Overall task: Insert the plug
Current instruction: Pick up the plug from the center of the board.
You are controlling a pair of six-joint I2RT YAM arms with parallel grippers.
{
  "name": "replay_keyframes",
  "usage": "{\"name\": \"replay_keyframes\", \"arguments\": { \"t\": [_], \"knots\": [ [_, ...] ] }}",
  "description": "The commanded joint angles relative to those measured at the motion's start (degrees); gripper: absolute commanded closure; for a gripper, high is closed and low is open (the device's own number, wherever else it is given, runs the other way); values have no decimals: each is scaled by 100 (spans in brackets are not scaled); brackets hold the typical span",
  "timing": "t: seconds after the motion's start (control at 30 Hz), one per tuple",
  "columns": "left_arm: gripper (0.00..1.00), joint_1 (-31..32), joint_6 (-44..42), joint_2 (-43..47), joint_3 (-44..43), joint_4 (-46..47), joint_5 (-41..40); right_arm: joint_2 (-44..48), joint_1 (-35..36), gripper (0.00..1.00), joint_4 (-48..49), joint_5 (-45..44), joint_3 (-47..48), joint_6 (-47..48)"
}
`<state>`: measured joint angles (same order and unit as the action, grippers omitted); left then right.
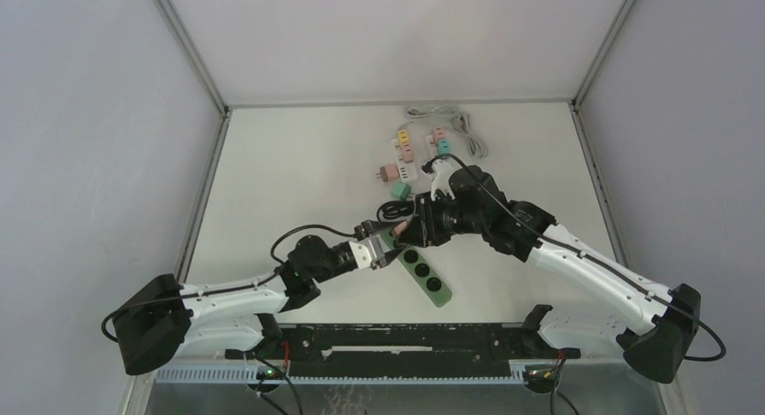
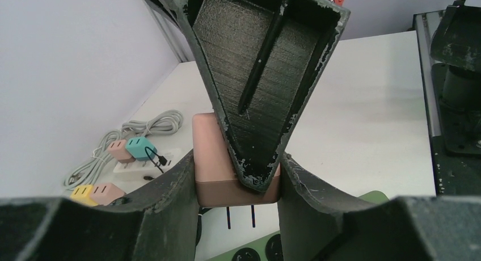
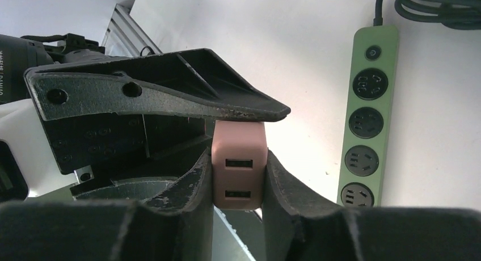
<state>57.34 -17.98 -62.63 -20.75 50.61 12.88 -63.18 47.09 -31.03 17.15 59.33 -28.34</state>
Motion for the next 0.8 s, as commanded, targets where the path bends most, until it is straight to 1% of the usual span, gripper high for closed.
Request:
{"name": "replay_keyframes", "arguments": {
  "t": [0.0, 0.03, 0.07, 0.2, 0.23, 0.33, 0.43, 0.47, 0.53, 0.6, 0.63, 0.77],
  "knots": [
    [99, -97, 98, -31, 246, 318, 120, -97, -35, 96, -107, 136, 476, 436],
    [94, -104, 124, -41, 274, 322, 84, -132, -38, 99, -140, 154, 527, 510],
    [84, -113, 171, -40, 294, 331, 22, -161, -42, 100, -162, 149, 562, 564],
    [52, -151, 502, -38, 427, 466, -260, -227, -85, 100, -149, 139, 639, 823],
    [46, -159, 604, -30, 479, 530, -357, -242, -105, 100, -143, 118, 644, 930],
    [35, -191, 974, 40, 610, 581, -690, -302, -158, 100, -185, 96, 686, 1212],
    [30, -253, 1351, 175, 773, 582, -912, -348, -214, 100, -273, 102, 768, 1583],
    [26, -274, 1501, 240, 835, 582, -1023, -352, -222, 100, -290, 94, 783, 1740],
    [14, -327, 1844, 364, 957, 563, -1295, -354, -262, 100, -320, 46, 824, 1926],
    [4, -393, 2238, 532, 1025, 410, -1620, -408, -331, 100, -428, 51, 926, 2015],
    [0, -436, 2462, 619, 1018, 211, -1797, -476, -358, 100, -535, 28, 1011, 2061],
    [0, -629, 3240, 990, 726, -1072, -2530, -880, -378, 100, -1102, -313, 1417, 2245]
  ]
}}
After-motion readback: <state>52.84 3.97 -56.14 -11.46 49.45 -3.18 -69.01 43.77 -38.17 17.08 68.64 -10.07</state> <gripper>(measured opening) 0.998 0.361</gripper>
